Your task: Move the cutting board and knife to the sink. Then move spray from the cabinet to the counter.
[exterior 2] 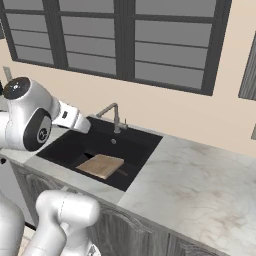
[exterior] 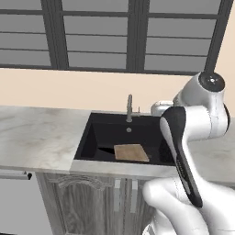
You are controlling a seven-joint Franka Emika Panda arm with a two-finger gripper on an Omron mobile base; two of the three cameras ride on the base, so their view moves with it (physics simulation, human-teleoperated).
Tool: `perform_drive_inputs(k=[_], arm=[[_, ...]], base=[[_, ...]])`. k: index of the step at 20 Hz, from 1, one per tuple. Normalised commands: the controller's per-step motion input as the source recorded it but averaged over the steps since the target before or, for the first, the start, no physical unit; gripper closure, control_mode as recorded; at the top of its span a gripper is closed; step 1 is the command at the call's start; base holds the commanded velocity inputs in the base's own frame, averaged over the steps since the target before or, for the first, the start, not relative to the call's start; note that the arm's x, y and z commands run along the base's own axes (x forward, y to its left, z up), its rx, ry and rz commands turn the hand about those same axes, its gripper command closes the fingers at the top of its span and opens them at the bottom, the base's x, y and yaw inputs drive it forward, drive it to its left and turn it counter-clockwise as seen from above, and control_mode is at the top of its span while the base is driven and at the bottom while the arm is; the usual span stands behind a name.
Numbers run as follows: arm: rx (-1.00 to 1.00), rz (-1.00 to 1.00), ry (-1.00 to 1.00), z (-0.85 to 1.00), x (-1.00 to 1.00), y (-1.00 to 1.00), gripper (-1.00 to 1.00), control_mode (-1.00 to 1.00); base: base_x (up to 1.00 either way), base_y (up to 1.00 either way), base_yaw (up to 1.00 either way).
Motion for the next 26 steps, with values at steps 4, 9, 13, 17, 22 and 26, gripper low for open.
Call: perform_drive_inputs(k=[4,9,13,17,22,26], arm=[[0.00,0.14,-0.17,0.10,-0.79,0.13,-1.00,-1.00],[0.00,0.08,-0.20,0.00,-0.80,0.02,-1.00,-1.00],[0.00,-0.01,-0.12,-0.02,-0.07,0.00,-1.00,1.00],[0.00,0.00,0.00,0.00,0.00,0.00,-1.00,1.00],[0.00,0.00,0.00,0.00,0.00,0.00,-1.00,1.00],[0.00,0.00,0.00,0.00,0.00,0.00,-1.00,1.00]], base=[[0.00,0.00,0.00],[0.00,0.00,0.00],[-0.07,0.00,-0.03],[-0.48,0.00,-0.16],[-0.84,0.00,-0.09],[-0.58,0.03,-0.50]])
